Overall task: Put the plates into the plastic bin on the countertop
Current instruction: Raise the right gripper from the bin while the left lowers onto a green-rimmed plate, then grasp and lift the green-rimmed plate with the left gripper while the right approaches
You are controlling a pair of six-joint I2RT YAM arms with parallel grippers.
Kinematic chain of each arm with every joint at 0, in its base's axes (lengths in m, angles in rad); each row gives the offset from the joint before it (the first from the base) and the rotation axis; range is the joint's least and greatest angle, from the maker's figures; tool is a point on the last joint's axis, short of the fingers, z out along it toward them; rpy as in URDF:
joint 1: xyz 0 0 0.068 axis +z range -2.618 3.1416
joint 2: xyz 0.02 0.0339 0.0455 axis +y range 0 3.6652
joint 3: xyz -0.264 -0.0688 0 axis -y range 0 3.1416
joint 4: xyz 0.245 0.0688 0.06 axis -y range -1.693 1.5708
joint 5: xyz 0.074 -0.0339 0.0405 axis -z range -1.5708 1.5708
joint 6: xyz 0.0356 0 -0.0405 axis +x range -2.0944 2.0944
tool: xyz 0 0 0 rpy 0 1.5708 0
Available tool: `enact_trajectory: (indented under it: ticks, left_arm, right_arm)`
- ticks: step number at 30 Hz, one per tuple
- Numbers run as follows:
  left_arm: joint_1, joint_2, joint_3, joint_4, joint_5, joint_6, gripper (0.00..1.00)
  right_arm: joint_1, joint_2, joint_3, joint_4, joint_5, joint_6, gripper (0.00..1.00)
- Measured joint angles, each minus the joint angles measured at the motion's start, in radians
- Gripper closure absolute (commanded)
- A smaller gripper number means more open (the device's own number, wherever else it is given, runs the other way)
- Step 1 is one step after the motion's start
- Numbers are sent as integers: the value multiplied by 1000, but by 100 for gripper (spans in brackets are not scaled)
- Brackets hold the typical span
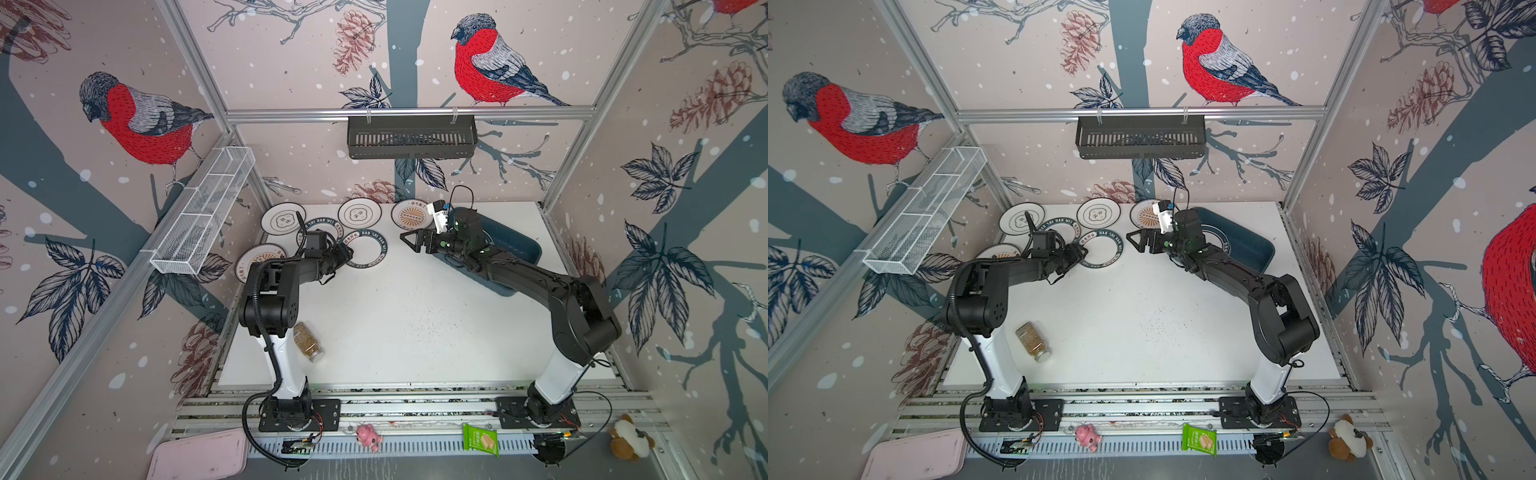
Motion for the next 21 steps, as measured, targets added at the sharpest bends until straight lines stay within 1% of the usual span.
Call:
enact_trajectory:
  ticks: [4, 6, 10, 13, 18, 21]
  left_arm:
    - [1, 36, 25, 22, 7, -2, 58]
    - [1, 46, 31, 26, 7, -7, 61]
    - [2, 52, 30, 30, 5, -22, 77]
    - [2, 51, 21, 30, 5, -29, 86]
    - [4, 23, -4, 47, 45, -70, 93]
    - [3, -21, -41, 58, 50, -77, 94]
  right_arm:
    - [-13, 9, 6, -1, 17, 0, 1]
    - [-22, 12, 6, -3, 18, 1, 1]
    - [-40, 13, 6, -15, 24, 6, 1]
    - [-53, 13, 1, -15, 32, 26, 1]
    - [-71, -6, -23, -16, 42, 27, 1]
    - [-81, -30, -46, -15, 45, 30, 1]
